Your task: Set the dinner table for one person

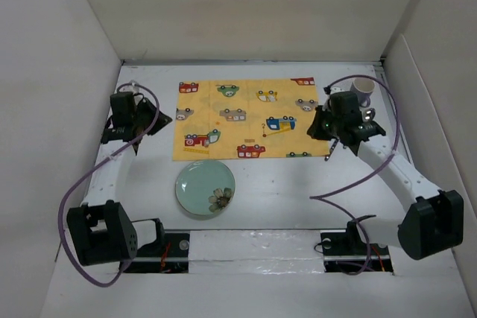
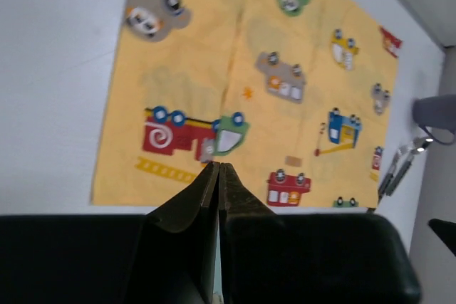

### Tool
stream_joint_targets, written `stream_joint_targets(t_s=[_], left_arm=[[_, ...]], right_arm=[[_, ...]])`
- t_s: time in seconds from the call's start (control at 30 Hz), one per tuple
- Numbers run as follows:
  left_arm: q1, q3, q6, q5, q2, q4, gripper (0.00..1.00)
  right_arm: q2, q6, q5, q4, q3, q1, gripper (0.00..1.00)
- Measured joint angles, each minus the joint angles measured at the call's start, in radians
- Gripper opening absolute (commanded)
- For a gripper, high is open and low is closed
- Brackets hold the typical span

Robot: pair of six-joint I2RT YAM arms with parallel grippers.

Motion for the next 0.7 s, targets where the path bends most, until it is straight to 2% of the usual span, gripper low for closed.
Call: stream_joint_targets(t_s=[0.07,0.1,0.13,0.17,0.23,0.3,0.33,0.4,0.5,0.67,0.7], left_arm=[[-0.039,0.053,-0.005,0.005,-0.04,0.002,0.0],[-0.055,0.074,-0.006,0.012,-0.057,0.002,0.0],[-0.069,0.089,-0.009,0.025,-0.075,0.006,0.0],[-0.078,0.095,-0.011,0.037,-0.093,0.011,0.0],[-0.082,0.1,-0.015,0.059,-0.127,0.008,0.01],[-0.081,0.107,-0.016,0.072,-0.145,-0.006,0.11],[-0.081,0.111,-0.014,0.076,-0.149,-0.012,0.21],[-0.081,0.112,-0.012,0.085,-0.153,-0.023,0.27],[-0.086,0.111,-0.01,0.092,-0.153,-0.037,0.27],[-0.1,0.091,-0.006,0.106,-0.16,-0.045,0.28],[-0.103,0.09,-0.002,0.106,-0.16,-0.051,0.27]], right_arm=[[-0.029,-0.002,-0.047,0.032,0.0,0.069,0.0],[-0.032,0.003,-0.074,0.055,-0.006,0.104,0.07],[-0.031,0.014,-0.105,0.089,-0.016,0.142,0.32],[-0.022,0.031,-0.136,0.12,-0.029,0.18,0.45],[0.021,0.065,-0.186,0.192,-0.057,0.272,0.64],[0.093,0.092,-0.231,0.262,-0.068,0.364,0.66],[0.138,0.108,-0.249,0.296,-0.068,0.41,0.66],[0.233,0.142,-0.278,0.372,-0.068,0.484,0.66],[0.375,0.181,-0.329,0.453,-0.055,0.551,0.65],[0.534,0.236,-0.359,0.523,-0.016,0.579,0.58],[0.544,0.248,-0.36,0.541,-0.013,0.583,0.48]])
